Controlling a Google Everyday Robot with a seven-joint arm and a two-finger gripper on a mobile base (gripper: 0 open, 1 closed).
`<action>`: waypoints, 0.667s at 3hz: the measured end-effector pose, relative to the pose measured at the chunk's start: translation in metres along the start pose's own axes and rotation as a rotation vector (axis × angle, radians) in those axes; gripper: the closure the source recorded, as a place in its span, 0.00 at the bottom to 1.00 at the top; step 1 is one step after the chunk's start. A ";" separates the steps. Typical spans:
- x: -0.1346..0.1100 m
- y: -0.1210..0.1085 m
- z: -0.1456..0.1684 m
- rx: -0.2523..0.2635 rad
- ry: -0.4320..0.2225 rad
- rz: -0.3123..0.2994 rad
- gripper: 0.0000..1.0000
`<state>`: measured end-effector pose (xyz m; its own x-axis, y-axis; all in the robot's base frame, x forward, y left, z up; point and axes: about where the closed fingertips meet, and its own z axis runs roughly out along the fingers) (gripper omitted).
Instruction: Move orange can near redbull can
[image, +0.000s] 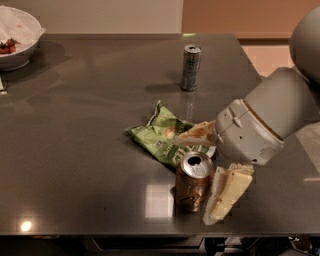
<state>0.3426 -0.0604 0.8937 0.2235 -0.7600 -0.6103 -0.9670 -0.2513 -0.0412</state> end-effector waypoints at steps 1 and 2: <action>0.000 0.001 0.000 -0.001 -0.001 -0.004 0.41; -0.001 -0.005 -0.008 0.004 0.004 0.003 0.64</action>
Offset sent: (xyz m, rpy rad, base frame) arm 0.0151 -0.0078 0.0117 -0.0057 0.0132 -0.0149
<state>0.3483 -0.0629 0.9005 0.2210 -0.7631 -0.6073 -0.9682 -0.2464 -0.0427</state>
